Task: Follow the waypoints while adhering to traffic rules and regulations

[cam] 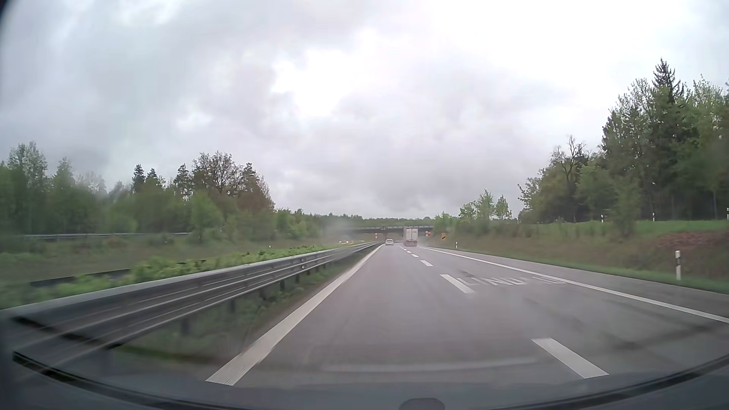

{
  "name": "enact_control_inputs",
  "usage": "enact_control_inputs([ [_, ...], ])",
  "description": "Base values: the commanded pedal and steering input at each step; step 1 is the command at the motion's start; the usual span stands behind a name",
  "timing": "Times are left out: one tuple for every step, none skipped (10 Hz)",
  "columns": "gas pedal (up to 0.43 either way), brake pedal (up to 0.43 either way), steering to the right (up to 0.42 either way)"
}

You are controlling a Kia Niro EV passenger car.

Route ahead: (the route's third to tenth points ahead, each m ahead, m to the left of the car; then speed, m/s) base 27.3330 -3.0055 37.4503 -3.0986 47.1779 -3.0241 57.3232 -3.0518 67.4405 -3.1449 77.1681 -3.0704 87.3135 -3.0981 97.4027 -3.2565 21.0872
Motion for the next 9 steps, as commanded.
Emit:
enact_control_inputs([
  [0.209, 0.0, -0.001],
  [0.209, 0.0, 0.0],
  [0.197, 0.0, 0.0],
  [0.189, 0.0, 0.0],
  [0.189, 0.0, 0.0],
  [0.189, 0.0, 0.0],
  [0.177, 0.0, 0.0],
  [0.169, 0.0, 0.0],
  [0.169, 0.0, 0.0],
])
